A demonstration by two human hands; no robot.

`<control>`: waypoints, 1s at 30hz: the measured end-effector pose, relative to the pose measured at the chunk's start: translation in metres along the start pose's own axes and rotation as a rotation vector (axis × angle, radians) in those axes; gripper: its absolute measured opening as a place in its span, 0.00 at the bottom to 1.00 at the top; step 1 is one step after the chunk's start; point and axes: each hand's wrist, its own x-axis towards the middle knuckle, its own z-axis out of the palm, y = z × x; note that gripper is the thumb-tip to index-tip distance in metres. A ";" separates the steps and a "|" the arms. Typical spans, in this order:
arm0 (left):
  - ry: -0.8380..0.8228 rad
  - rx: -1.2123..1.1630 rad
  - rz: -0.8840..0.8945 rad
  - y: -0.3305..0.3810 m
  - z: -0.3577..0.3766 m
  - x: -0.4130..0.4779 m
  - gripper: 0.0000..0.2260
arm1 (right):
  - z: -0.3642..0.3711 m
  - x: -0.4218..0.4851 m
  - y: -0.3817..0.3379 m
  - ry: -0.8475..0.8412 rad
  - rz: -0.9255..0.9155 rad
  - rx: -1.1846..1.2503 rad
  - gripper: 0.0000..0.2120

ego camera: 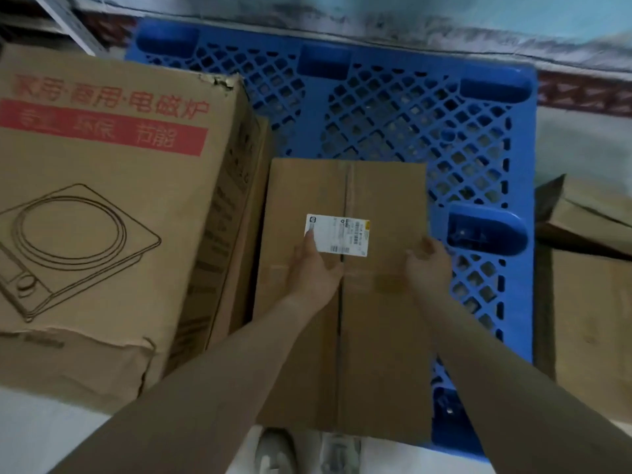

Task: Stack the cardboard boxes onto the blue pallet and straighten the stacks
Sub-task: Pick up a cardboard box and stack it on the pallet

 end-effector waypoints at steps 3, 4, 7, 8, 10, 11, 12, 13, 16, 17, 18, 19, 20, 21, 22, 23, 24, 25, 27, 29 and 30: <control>0.004 0.086 -0.012 -0.022 -0.009 0.005 0.36 | 0.016 -0.008 0.007 -0.032 0.037 -0.036 0.27; 0.018 0.091 -0.047 -0.027 -0.011 0.007 0.35 | 0.019 -0.012 0.009 -0.029 0.051 -0.037 0.29; 0.104 0.110 -0.281 -0.045 -0.015 0.008 0.38 | 0.023 -0.015 0.015 0.031 0.025 -0.120 0.33; 0.130 0.100 -0.379 -0.052 -0.014 0.008 0.39 | 0.020 -0.011 0.019 0.061 0.063 -0.154 0.34; 0.174 0.059 -0.528 -0.066 -0.010 0.007 0.41 | 0.013 -0.006 0.033 0.040 0.159 -0.159 0.35; 0.186 0.055 -0.564 -0.071 -0.008 0.006 0.42 | 0.011 -0.006 0.041 -0.002 0.189 -0.144 0.35; 0.199 0.060 -0.575 -0.075 -0.007 0.007 0.41 | 0.010 -0.005 0.048 -0.037 0.198 -0.135 0.35; 0.214 0.060 -0.573 -0.077 -0.007 0.008 0.40 | 0.009 -0.006 0.053 -0.059 0.189 -0.131 0.36; 0.239 0.013 -0.541 -0.074 -0.010 0.016 0.37 | 0.010 -0.002 0.058 -0.036 0.167 -0.108 0.34; 0.242 0.003 -0.518 -0.069 -0.012 0.021 0.37 | 0.010 0.000 0.056 -0.025 0.160 -0.097 0.33; 0.244 0.000 -0.479 -0.062 -0.014 0.027 0.36 | 0.011 0.003 0.053 -0.018 0.152 -0.082 0.32; 0.242 0.003 -0.435 -0.055 -0.017 0.035 0.36 | 0.012 0.007 0.050 -0.012 0.145 -0.070 0.31; 0.235 0.008 -0.401 -0.047 -0.019 0.042 0.36 | 0.013 0.011 0.047 -0.007 0.144 -0.062 0.31; 0.224 0.011 -0.382 -0.041 -0.022 0.048 0.36 | 0.014 0.014 0.044 -0.002 0.145 -0.058 0.31; 0.213 0.005 -0.379 -0.038 -0.023 0.052 0.36 | 0.015 0.016 0.041 -0.001 0.147 -0.057 0.32; 0.206 -0.008 -0.382 -0.038 -0.024 0.055 0.37 | 0.016 0.018 0.039 -0.002 0.145 -0.059 0.32; 0.197 -0.016 -0.384 -0.039 -0.024 0.056 0.37 | 0.018 0.019 0.038 -0.004 0.144 -0.064 0.32; 0.189 -0.017 -0.381 -0.041 -0.024 0.055 0.38 | 0.018 0.018 0.037 -0.005 0.146 -0.070 0.32; 0.193 -0.005 -0.364 -0.047 -0.022 0.053 0.38 | 0.020 0.016 0.038 -0.004 0.149 -0.075 0.33; 0.203 0.015 -0.361 -0.053 -0.022 0.050 0.39 | 0.022 0.014 0.039 -0.007 0.152 -0.073 0.34; 0.202 0.027 -0.372 -0.055 -0.022 0.049 0.40 | 0.024 0.012 0.040 -0.010 0.147 -0.073 0.33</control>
